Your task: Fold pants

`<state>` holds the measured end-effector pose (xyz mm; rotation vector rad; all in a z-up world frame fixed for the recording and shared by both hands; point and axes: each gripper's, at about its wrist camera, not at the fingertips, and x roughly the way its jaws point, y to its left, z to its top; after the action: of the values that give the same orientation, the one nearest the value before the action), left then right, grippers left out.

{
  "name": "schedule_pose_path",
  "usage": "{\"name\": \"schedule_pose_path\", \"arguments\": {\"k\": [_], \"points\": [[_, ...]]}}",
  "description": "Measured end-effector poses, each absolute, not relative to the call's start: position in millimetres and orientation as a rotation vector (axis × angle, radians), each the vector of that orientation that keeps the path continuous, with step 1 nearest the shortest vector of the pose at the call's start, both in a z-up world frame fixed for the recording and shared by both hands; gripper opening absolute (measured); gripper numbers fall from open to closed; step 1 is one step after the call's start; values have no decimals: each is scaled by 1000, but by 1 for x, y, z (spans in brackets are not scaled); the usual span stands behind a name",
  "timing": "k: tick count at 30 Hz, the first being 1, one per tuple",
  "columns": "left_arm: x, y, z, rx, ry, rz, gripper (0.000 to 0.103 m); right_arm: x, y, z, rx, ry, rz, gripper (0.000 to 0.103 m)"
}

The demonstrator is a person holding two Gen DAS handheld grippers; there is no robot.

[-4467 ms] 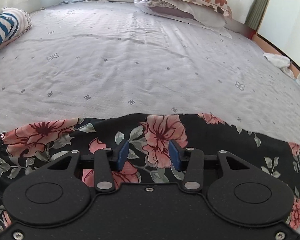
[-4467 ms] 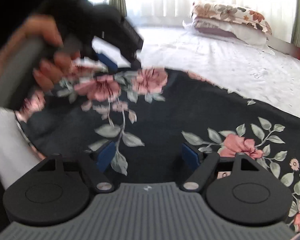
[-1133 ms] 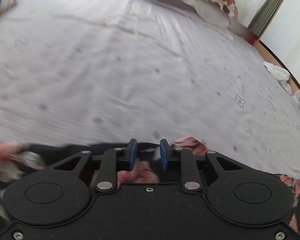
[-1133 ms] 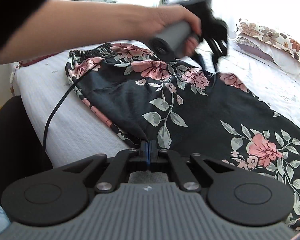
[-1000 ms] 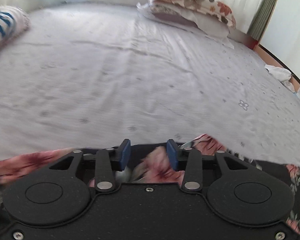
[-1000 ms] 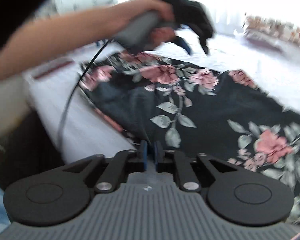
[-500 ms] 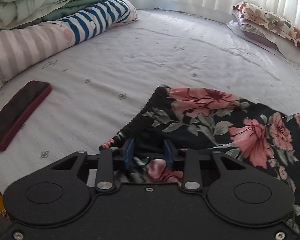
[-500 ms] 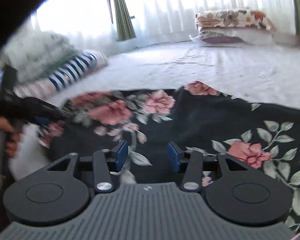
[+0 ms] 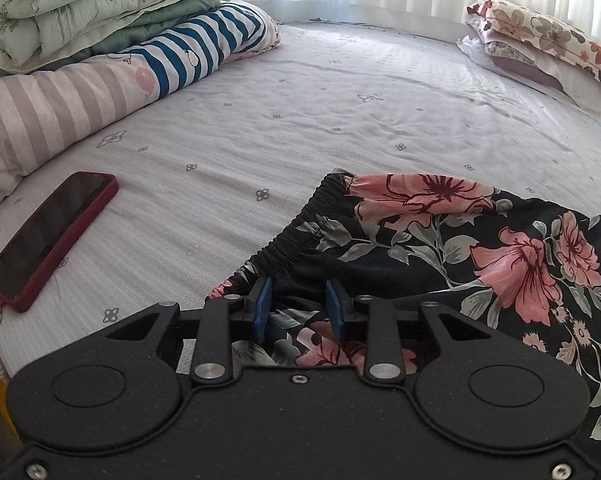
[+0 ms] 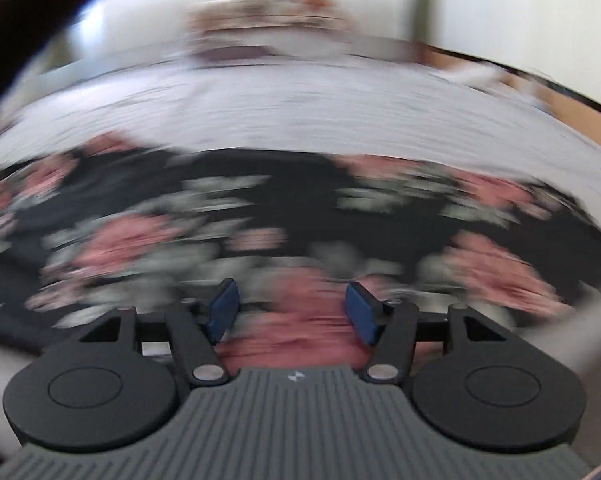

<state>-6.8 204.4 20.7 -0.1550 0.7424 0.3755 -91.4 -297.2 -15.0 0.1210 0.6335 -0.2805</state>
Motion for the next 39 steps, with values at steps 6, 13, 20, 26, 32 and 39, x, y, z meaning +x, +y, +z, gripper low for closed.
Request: {"name": "schedule_pose_path", "arguments": {"k": [6,13,20,26,32,39], "points": [[-7,198,28,-167,747,385,40,-112,-386,-11,282,565,-569,67],[-22,169,59,-173,682,271,54,-160,-468,-16,660,428,-744,67],[-32,121,72,-157,677,117,63,-161,-487,-22,681,394,-761,67],[-36,83,63,-121,721,30,67,-142,-509,-30,666,372,-741,68],[-40,66,50,-104,762,5,67,-126,-531,-37,655,368,-700,67],[-42,77,46,-122,776,42,67,-102,-544,-37,615,398,-630,48]]}}
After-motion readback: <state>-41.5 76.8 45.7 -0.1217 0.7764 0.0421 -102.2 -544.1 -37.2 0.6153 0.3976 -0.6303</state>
